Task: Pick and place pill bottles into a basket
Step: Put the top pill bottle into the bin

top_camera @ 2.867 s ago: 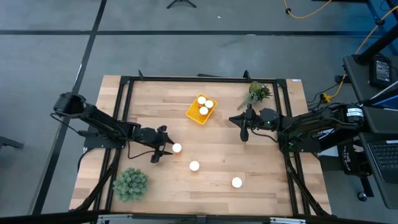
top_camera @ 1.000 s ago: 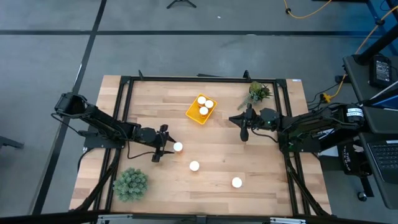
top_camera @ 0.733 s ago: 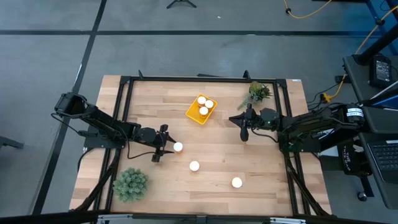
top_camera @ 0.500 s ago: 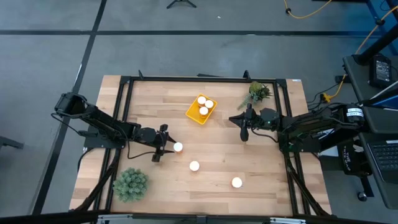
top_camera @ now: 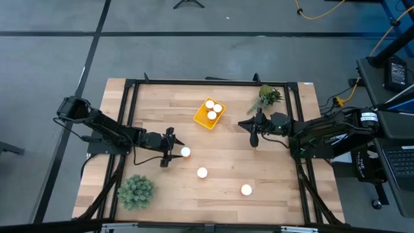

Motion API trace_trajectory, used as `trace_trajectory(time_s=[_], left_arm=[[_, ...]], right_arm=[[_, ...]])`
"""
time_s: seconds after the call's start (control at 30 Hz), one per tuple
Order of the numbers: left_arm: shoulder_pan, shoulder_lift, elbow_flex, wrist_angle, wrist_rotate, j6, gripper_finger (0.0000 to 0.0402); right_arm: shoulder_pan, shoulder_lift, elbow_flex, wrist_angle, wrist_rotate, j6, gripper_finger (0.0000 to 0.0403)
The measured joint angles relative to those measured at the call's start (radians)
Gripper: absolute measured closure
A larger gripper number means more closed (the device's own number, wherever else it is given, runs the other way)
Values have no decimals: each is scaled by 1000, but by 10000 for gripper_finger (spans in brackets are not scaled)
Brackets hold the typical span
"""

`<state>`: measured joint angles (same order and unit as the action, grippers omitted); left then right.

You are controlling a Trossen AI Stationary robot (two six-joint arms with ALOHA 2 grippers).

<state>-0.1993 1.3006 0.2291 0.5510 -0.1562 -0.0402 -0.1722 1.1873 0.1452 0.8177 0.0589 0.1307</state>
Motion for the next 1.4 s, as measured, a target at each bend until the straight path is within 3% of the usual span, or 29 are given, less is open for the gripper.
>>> trace_trajectory(time_s=[0.63,1.07,1.4], left_arm=[[0,1,0,0,0,-44,130],[0,137,0,180,-6,0,130],[1,159,0,189,-27,1,130]], right_arm=[[0,0,0,0,0,0,370],[0,0,0,0,0,-2,370],[0,0,0,0,0,-1,370]])
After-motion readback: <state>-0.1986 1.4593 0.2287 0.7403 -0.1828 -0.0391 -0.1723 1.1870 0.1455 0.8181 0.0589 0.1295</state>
